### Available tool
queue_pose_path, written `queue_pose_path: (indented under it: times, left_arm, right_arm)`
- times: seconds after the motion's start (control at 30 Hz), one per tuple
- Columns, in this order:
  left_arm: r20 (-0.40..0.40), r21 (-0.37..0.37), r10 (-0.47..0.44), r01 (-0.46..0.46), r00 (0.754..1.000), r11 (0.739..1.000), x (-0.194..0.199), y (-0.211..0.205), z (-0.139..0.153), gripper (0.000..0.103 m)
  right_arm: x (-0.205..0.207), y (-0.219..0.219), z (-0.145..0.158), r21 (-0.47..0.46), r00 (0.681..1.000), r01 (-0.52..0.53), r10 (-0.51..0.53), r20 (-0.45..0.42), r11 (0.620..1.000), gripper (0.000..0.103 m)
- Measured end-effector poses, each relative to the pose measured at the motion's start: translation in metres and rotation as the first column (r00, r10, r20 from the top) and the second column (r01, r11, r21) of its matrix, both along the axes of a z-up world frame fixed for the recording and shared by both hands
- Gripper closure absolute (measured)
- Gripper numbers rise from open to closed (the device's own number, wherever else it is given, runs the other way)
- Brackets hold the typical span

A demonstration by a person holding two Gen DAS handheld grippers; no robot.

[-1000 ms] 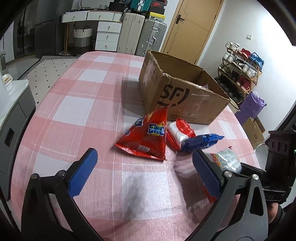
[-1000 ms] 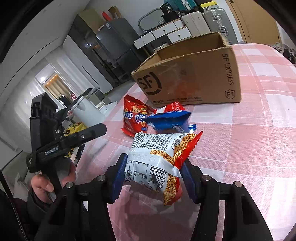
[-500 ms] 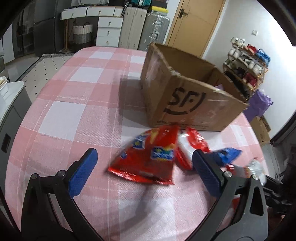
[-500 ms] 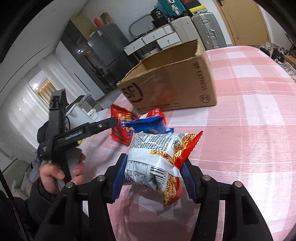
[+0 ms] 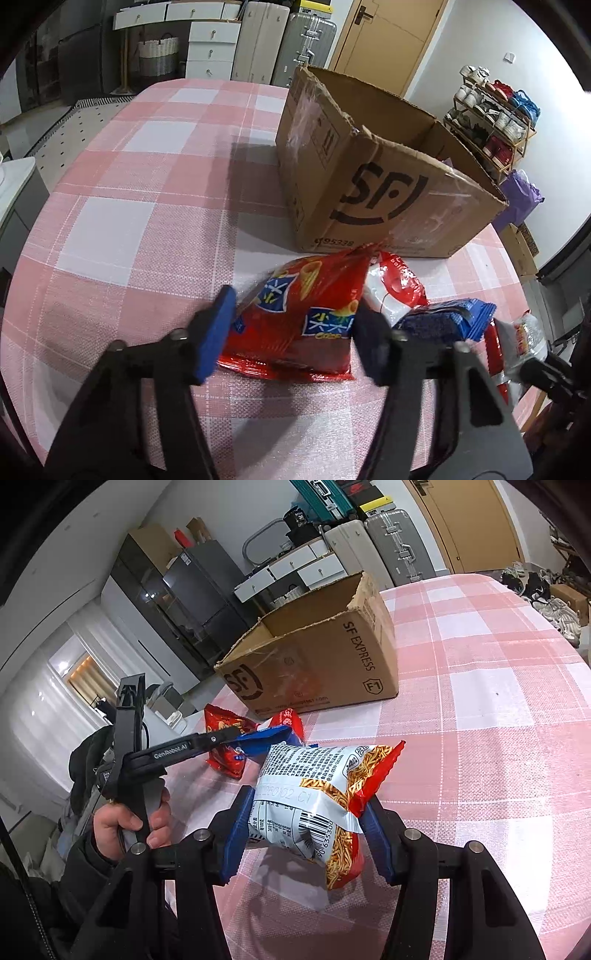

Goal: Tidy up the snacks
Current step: 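Grasp the red chip bag with the left tool while the right tool carries the noodle bag toward the box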

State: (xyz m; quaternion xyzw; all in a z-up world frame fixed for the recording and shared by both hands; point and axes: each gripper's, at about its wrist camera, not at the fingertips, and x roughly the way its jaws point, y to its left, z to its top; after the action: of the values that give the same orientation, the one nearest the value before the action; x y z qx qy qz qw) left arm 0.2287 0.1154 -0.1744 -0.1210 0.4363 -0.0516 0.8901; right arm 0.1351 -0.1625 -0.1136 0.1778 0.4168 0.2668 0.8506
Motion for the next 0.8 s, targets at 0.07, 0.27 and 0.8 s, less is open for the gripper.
queue_pose_path:
  times: [0.07,0.27,0.8]
  left_arm:
    - [0.015,0.002,-0.013,0.013,1.0,1.0,-0.002,-0.001,0.002,0.064]
    - [0.003,-0.041,-0.027,0.027,1.0,0.999,-0.007,0.006,0.001,0.068]
    - [0.037,-0.015,-0.051,0.052,0.998,0.999,-0.047,0.001,0.023,0.068]
  right_arm:
    - [-0.002,0.0,0.002,0.0,1.0,-0.004,0.004,0.008,1.0,0.046]
    - [0.0,0.002,0.005,0.004,1.0,-0.008,0.008,0.02,1.0,0.046]
    - [0.0,-0.001,0.016,0.011,0.999,0.001,-0.001,0.049,1.0,0.046]
